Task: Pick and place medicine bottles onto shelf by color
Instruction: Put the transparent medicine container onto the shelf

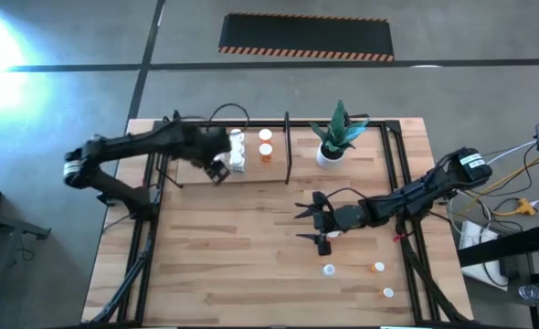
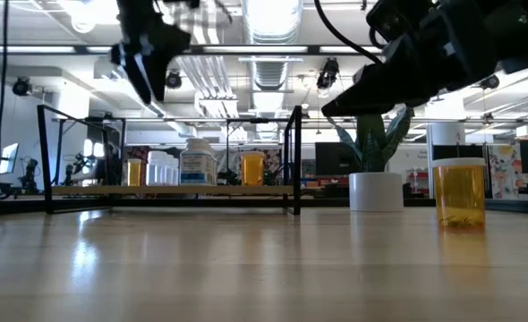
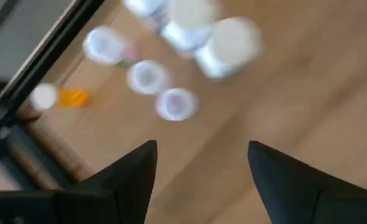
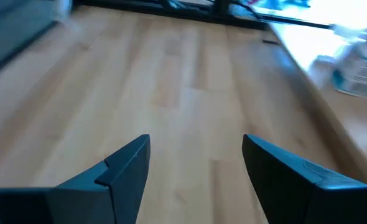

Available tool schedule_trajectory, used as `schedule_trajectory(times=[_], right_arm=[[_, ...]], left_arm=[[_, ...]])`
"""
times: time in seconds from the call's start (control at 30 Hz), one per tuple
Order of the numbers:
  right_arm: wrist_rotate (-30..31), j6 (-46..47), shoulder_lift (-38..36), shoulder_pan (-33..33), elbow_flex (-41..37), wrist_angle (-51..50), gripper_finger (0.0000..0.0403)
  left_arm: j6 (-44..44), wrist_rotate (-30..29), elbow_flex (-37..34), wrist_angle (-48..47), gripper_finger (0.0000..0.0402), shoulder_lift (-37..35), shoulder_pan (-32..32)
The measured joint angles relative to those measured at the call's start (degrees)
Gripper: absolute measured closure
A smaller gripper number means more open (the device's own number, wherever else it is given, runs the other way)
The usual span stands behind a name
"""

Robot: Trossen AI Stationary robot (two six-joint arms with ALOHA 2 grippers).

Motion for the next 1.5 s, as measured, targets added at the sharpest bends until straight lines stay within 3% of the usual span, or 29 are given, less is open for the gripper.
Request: schedule_trajectory(times=[0.17,0.27,0.37,0.53,0.67,0.8,0.93,1.07,1.2,1.5], right_arm=[[13.4,1.5,-1.4,4.7,0.0,-6.9,0.0158],[15.0,5.0,-4.3,7.7,-0.1,-13.1,0.0158],[15.0,9.5,-8.6,11.3,0.0,-20.9,0.0158],[15.2,18.8,-17.5,17.0,0.0,-34.2,0.0158],[15.3,24.1,-23.4,20.4,0.0,-41.0,0.0158],[16.2,26.7,-28.0,22.3,0.0,-45.3,0.0158],[24.8,31.2,-31.7,22.9,0.0,-52.6,0.0158],[32.2,34.6,-33.9,22.9,0.0,-56.8,0.0158],[33.3,34.4,-34.3,22.9,0.0,-55.6,0.0158],[33.2,34.2,-32.2,22.9,0.0,-54.7,0.0158]], left_arm=[[-1.1,-1.4,-5.9,10.5,0.0166,-6.2,-15.9],[1.6,-4.7,-11.9,26.5,0.0166,-7.4,-26.9],[10.1,-6.0,-18.5,48.1,0.0166,-5.6,-35.6],[21.8,-5.8,-26.3,86.8,0.0166,4.5,-41.3],[25.7,-2.8,-25.7,102.3,0.0166,15.0,-41.0],[28.7,-1.1,-21.3,108.9,0.0166,25.3,-39.7],[28.8,-0.2,-14.1,111.6,0.0166,35.1,-38.1],[27.2,4.2,-5.0,111.7,0.0166,43.8,-35.7],[24.0,10.5,3.9,111.8,0.0166,50.9,-33.6],[21.0,12.5,12.3,105.7,0.0166,57.8,-32.2]])
